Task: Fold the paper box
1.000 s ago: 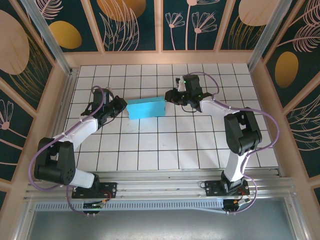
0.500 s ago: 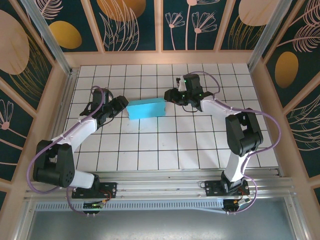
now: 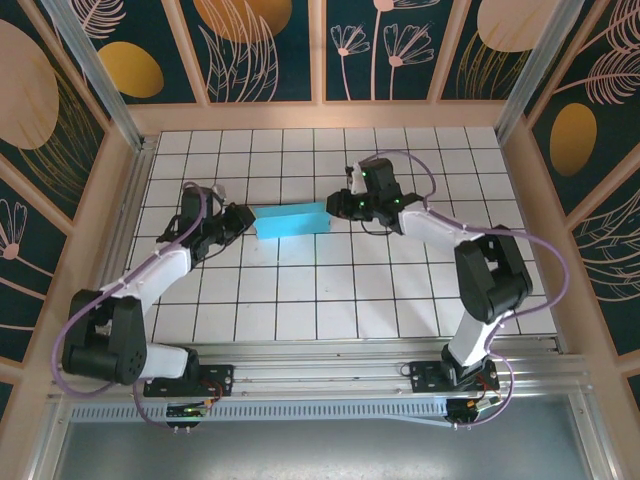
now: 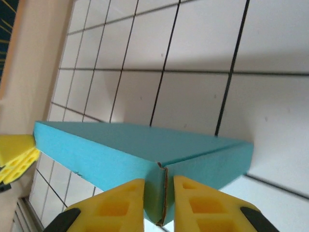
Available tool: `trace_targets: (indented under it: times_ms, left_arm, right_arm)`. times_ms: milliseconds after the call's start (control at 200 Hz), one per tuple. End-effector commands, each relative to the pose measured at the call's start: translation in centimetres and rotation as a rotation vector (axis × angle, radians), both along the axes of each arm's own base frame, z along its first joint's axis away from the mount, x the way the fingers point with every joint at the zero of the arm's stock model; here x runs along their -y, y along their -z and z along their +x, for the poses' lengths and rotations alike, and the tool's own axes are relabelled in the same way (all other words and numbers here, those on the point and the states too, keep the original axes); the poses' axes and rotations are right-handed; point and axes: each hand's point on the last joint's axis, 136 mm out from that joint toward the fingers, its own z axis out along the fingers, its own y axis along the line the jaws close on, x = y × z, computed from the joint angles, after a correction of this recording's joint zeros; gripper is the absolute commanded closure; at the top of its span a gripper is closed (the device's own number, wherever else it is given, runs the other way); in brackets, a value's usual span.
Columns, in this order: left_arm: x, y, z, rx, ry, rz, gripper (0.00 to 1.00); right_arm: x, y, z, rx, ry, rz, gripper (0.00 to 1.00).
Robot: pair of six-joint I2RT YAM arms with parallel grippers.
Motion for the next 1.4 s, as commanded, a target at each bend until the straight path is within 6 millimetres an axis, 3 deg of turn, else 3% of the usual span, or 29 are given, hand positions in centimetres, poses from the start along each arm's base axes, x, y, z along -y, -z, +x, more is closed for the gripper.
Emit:
trace_targets:
  times_ms: [0,85,170,285,400,576,671,801,881,1006,1121,1216,1226,1396]
  left_arm:
    - [1.9,2.3,-5.1,-0.114,0.114,-0.046,0.82]
    - [2.1,3.7,-7.8,-0.154,0.121,-0.042,0.72]
    - [1.9,3.7,-9.2,-0.160,0.099,-0.067,0.50]
    - [1.3,1.6,-8.7,-0.061,0.087,-0.041,0.34]
    - [0.1,1.2,-7.4,0.000,0.051,0.059,0.30]
    - [-0.6,4.1,-5.2,-0.043,0.077,0.216,0.28]
    - [0.4,6.4,-4.7,-0.101,0.131,0.209,0.28]
    - [1.6,8.0,-4.0,-0.125,0.175,0.167,0.32]
    - [2.3,8.5,-3.7,-0.139,0.193,0.130,0.39]
    - [3.6,8.4,-3.0,-0.125,0.188,0.030,0.63]
    - [4.4,8.0,-1.0,-0.102,0.174,-0.007,0.70]
    - [5.1,6.7,2.8,-0.048,0.165,0.001,0.71]
    - [5.1,7.5,3.1,-0.064,0.164,0.006,0.71]
    - [6.9,6.8,12.0,0.028,0.142,0.020,0.71]
  right_arm:
    - [0.6,2.2,-5.3,-0.055,-0.037,-0.082,0.80]
    - [1.0,2.8,-8.9,-0.086,-0.056,-0.077,0.76]
    - [1.6,2.0,-10.6,-0.105,-0.039,-0.070,0.68]
    - [2.3,-0.5,-10.4,-0.071,0.022,-0.019,0.57]
    - [3.1,0.7,-9.1,-0.096,0.110,-0.042,0.52]
    - [1.7,4.5,-7.9,-0.162,0.105,-0.039,0.44]
    - [1.3,6.9,-7.2,-0.198,0.104,-0.075,0.42]
    - [0.2,8.3,-6.6,-0.228,0.086,-0.072,0.46]
    - [-0.4,8.6,-6.3,-0.242,0.076,-0.057,0.53]
    - [-1.2,8.5,-5.2,-0.241,0.076,-0.042,0.68]
    - [-1.4,8.3,-3.0,-0.237,0.100,-0.008,0.74]
    - [-1.6,7.9,-0.6,-0.237,0.121,0.068,0.75]
    - [-1.8,7.9,-0.4,-0.234,0.120,0.074,0.75]
    - [1.6,8.2,8.0,-0.133,0.227,0.099,0.71]
